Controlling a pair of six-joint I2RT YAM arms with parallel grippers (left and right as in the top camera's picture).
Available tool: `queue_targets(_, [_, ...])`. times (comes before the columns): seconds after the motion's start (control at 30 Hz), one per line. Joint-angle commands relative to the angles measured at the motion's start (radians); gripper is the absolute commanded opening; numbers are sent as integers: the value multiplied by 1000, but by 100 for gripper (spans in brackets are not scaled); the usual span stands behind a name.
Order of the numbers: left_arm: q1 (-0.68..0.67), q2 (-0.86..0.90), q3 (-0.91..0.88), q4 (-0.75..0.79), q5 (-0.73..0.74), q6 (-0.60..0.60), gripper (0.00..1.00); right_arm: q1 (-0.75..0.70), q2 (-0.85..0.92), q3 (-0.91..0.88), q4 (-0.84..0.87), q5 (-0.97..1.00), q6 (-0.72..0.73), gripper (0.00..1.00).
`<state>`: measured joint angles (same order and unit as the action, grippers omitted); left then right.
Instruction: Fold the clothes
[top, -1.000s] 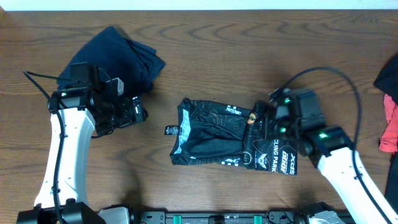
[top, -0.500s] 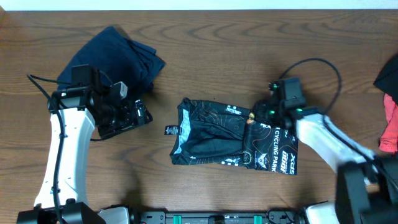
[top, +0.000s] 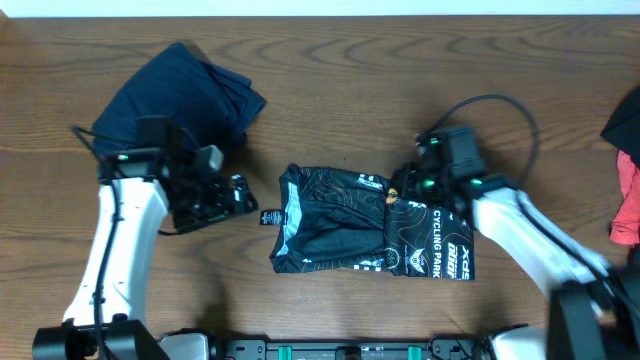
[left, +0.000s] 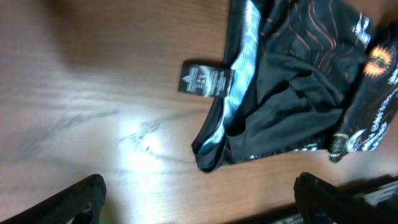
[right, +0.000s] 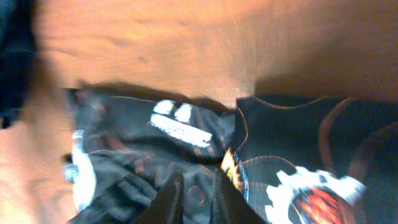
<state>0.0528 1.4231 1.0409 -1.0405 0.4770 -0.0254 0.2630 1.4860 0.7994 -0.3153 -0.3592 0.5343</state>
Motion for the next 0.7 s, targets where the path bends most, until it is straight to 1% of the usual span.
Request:
queue_targets(0.0, [-72, -3, -50, 77, 13, 21, 98, -55, -123, -2, -68, 2, -55, 20])
queue_targets(0.1, [-126, 4, -103, 172, 12, 21, 98, -99, -189, -2, -179, 4, -111, 20])
queue_targets(0.23, [-171, 55, -161, 263, 10, 21, 98, -128, -211, -2, -340, 9, -206, 23])
queue_targets(0.33, [-193, 133, -171, 307, 11, 17, 98, -127, -203, -2, -443, 61, -210, 23])
queue_targets(0.47, [-214, 243, -171, 364, 20, 16, 98, -127, -201, -2, -491, 110, -210, 22])
queue_targets(0.6, [-239, 351, -171, 394, 159, 13, 98, -127, -201, -2, -488, 125, -210, 22])
queue_targets(0.67, [-256, 382, -171, 400, 184, 2, 98, -127, -201, -2, -488, 129, -210, 21])
